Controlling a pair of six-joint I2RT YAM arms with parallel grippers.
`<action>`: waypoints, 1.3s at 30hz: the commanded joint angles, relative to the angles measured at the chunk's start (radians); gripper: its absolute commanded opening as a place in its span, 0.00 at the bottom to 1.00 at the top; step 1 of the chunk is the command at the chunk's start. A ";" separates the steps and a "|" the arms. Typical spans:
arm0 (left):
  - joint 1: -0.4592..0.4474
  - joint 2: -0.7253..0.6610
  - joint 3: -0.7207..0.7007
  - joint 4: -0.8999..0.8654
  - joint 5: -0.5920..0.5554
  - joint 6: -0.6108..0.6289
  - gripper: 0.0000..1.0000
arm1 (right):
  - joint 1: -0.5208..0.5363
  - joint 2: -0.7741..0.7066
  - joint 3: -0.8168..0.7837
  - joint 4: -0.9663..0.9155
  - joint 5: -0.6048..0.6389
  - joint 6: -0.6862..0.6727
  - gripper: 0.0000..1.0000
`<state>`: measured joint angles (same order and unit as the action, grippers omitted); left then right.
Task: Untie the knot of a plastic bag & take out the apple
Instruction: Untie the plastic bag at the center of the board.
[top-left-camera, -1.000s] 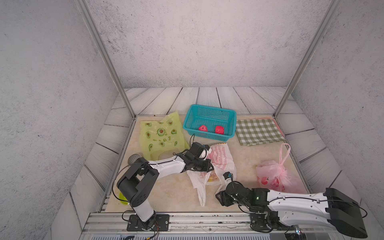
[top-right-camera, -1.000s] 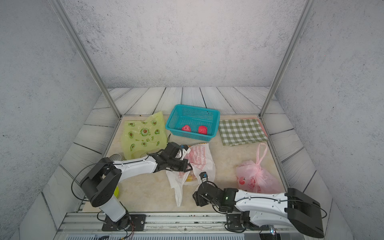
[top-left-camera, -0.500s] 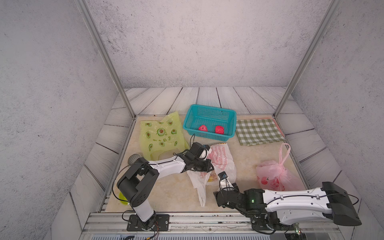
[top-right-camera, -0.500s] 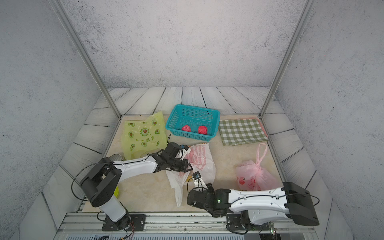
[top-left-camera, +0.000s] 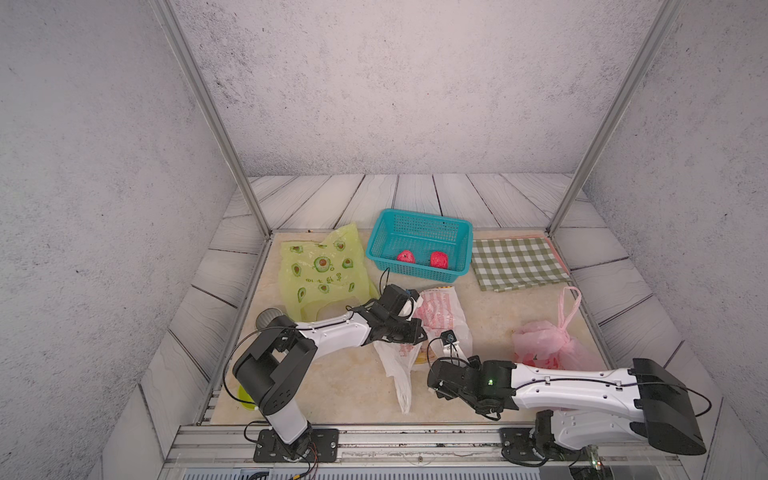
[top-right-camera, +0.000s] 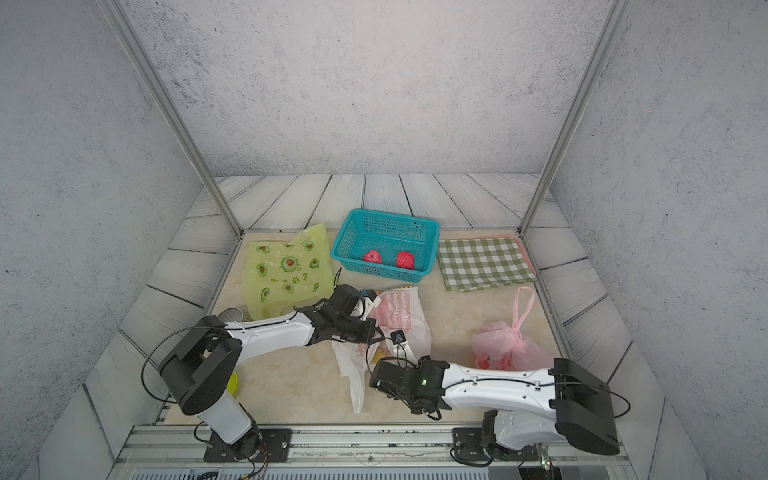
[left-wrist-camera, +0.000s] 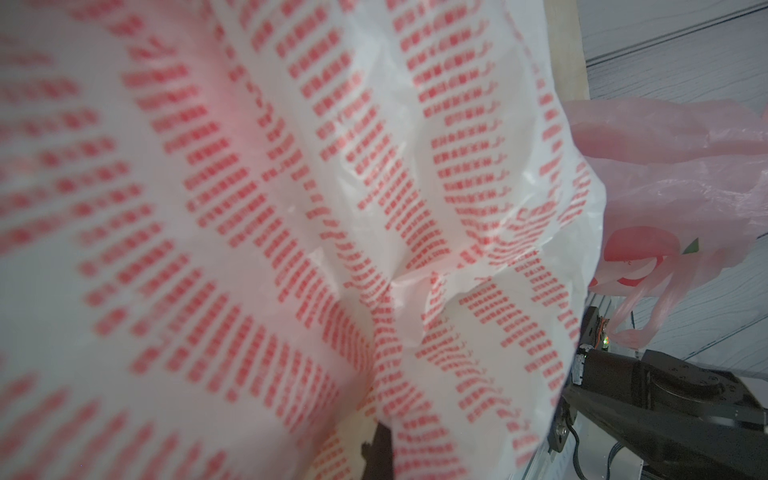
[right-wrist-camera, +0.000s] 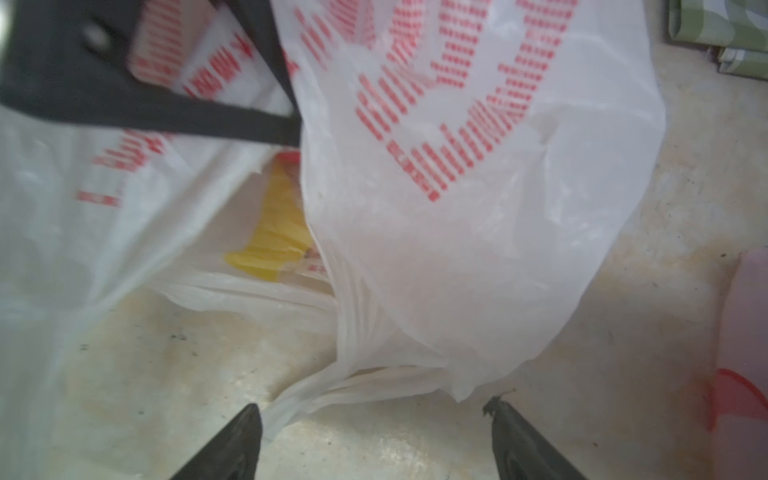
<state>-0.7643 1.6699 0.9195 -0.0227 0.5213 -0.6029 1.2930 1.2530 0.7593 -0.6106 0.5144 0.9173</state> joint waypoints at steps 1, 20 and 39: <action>-0.004 -0.012 0.004 -0.010 0.001 0.018 0.00 | 0.000 0.002 0.032 -0.003 -0.016 0.044 0.87; -0.004 -0.016 -0.012 -0.005 0.031 0.051 0.00 | -0.179 0.154 -0.073 -0.065 -0.090 0.075 0.84; -0.023 0.024 -0.105 0.043 0.103 0.101 0.00 | -0.464 0.290 0.074 0.096 -0.170 -0.416 0.76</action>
<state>-0.7811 1.6855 0.8215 0.0219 0.6102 -0.5270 0.8474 1.5223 0.8200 -0.5034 0.3157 0.5419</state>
